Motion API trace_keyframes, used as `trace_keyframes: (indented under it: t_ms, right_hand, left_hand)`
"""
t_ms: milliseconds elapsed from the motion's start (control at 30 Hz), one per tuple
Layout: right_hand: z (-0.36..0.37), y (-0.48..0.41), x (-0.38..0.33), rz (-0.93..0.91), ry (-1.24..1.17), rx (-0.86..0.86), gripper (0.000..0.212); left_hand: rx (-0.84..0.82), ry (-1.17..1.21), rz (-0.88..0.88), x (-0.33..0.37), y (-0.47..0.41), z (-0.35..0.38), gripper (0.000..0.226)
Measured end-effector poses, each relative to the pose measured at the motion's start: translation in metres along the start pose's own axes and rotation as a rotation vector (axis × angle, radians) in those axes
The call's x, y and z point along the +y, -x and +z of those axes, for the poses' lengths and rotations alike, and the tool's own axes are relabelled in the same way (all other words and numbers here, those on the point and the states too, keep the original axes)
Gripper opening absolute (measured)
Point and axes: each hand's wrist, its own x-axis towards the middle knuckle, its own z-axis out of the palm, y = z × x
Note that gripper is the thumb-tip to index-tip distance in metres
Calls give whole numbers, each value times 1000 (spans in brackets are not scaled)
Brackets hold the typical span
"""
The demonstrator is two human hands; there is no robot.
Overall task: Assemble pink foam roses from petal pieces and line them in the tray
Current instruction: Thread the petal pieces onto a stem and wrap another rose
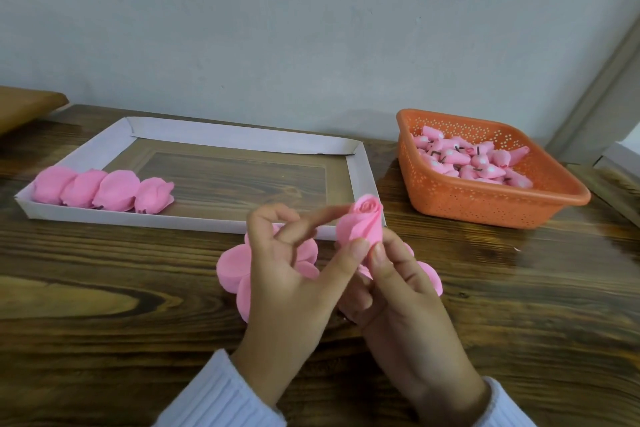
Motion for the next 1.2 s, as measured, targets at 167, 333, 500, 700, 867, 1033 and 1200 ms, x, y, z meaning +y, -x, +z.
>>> trace_keyframes:
  t_ms: [167,333,500,700,867,1033,1200]
  right_hand:
    - [-1,-1,1,-5,15,-2,32]
    - [-1,-1,-1,47,-5,-13,36]
    - [0,-1,-2,114,-79,11,23]
    - [0,-1,-5,221,-58,81,39]
    - [2,0,-8,251,-40,95,45]
    - [2,1,-11,270,-34,70,55]
    - [3,0,-14,266,-41,71,37]
  left_hand:
    - [-113,37,2,2,1,0,30]
    - [-134,53,-77,5,-2,-2,31]
    - [-215,63,-202,5,-12,-5,24]
    - [-78,-112,-118,19,-53,-16,31]
    - [176,-622,-75,27,-126,-76,29]
    - [93,-1182,-312,-4,-144,-128,12]
    - [-43,-1421,-355,-28,-146,-148,20]
